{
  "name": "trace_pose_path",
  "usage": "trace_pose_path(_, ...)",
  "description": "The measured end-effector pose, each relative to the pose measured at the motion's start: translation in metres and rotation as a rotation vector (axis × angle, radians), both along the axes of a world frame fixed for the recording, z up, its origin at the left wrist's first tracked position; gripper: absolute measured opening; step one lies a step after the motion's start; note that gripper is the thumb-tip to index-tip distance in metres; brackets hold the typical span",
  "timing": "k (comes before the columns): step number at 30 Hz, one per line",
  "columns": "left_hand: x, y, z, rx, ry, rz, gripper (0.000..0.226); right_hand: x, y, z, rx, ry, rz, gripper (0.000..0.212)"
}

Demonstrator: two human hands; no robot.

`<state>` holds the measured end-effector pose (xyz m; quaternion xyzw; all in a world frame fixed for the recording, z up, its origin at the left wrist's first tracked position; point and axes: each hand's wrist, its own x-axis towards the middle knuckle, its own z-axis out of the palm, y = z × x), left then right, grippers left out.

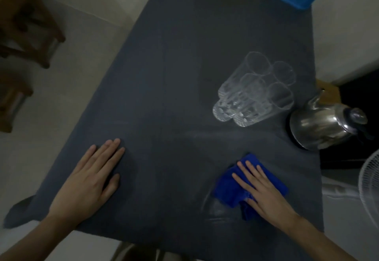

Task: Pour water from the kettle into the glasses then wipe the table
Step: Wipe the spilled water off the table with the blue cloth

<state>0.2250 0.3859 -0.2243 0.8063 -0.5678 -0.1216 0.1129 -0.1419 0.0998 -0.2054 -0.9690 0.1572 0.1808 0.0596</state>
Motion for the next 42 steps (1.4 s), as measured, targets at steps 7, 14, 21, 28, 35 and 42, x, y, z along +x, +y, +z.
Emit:
trace_pose_path(7, 0.000, 0.004, -0.004, -0.019, -0.012, 0.007, 0.058, 0.160, 0.026, -0.012, 0.011, -0.134, 0.124, 0.061)
trace_pose_path(14, 0.000, 0.002, 0.002, 0.014, -0.029, -0.007, 0.058, 0.230, 0.061, -0.014, 0.016, -0.215, -0.016, 0.059)
trace_pose_path(21, -0.003, -0.001, 0.006, 0.033, -0.018, -0.004, 0.059, 0.131, 0.085, -0.013, 0.051, -0.259, -0.005, 0.061)
trace_pose_path(28, -0.004, -0.003, 0.006, 0.034, -0.014, 0.009, 0.066, -0.039, 0.057, -0.005, 0.020, -0.077, -0.152, 0.072)
trace_pose_path(35, -0.003, -0.002, 0.004, 0.027, -0.003, 0.006, 0.064, -0.115, 0.013, 0.011, -0.079, 0.158, -0.318, 0.059)
trace_pose_path(42, -0.004, 0.000, 0.004, 0.024, -0.038, 0.003, 0.060, -0.042, 0.026, 0.004, -0.100, 0.023, 0.049, 0.068)
